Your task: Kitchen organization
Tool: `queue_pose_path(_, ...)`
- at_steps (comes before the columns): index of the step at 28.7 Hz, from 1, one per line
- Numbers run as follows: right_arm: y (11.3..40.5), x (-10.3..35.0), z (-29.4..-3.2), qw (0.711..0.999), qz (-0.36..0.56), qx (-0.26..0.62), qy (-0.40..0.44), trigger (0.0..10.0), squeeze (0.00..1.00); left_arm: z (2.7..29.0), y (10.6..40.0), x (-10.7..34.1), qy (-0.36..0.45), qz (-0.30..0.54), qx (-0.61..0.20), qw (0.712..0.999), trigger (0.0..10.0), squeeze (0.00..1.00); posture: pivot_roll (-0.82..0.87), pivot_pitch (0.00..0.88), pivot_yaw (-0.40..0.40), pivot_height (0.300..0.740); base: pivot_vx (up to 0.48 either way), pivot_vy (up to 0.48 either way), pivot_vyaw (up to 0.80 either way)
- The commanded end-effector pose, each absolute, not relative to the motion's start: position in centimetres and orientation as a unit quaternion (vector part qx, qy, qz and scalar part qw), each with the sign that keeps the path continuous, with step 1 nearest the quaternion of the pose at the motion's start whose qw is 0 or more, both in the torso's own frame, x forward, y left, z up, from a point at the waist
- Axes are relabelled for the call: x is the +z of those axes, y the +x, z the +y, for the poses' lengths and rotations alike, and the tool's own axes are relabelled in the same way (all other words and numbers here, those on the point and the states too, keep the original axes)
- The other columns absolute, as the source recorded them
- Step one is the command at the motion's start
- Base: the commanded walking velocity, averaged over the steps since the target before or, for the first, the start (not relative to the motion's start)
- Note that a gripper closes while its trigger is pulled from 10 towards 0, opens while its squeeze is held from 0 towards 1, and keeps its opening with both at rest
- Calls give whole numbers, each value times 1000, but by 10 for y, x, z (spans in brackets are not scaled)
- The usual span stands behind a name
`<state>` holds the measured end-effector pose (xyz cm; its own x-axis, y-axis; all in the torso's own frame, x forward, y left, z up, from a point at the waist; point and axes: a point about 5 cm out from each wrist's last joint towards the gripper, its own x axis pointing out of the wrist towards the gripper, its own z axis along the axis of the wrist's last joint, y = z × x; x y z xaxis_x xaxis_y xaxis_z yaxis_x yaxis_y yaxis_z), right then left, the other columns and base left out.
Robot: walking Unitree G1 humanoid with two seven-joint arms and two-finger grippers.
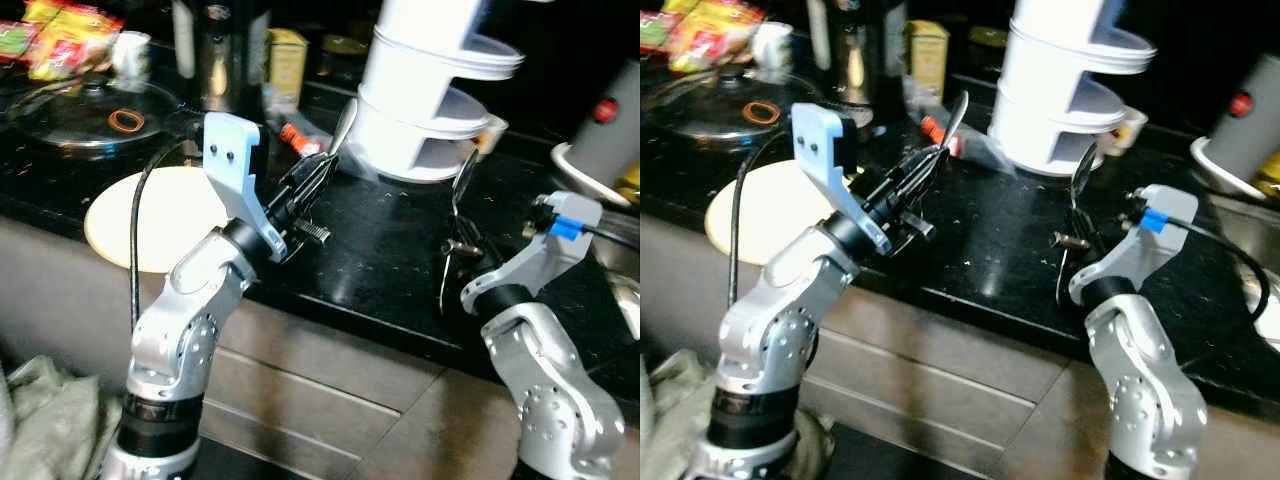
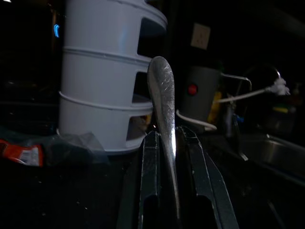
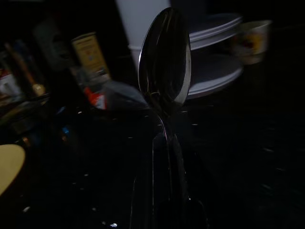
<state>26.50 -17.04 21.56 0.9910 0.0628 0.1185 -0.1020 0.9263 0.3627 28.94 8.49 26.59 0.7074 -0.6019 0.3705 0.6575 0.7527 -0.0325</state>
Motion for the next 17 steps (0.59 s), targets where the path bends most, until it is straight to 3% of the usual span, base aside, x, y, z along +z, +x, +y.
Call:
queue_pose_path(1, 268, 217, -172, 981, -57, 37, 183, 10000, 0, 81, 287, 265, -66, -174, -343, 921, 10000, 0, 29, 12, -152, 740, 0, 0, -800)
queue_pose_path(17, 278, 225, -175, 983, -78, 44, 161, 10000, 0, 84, 301, 260, -40, -177, -275, 944, 10000, 0, 13, 2, -166, 740, 0, 0, -759)
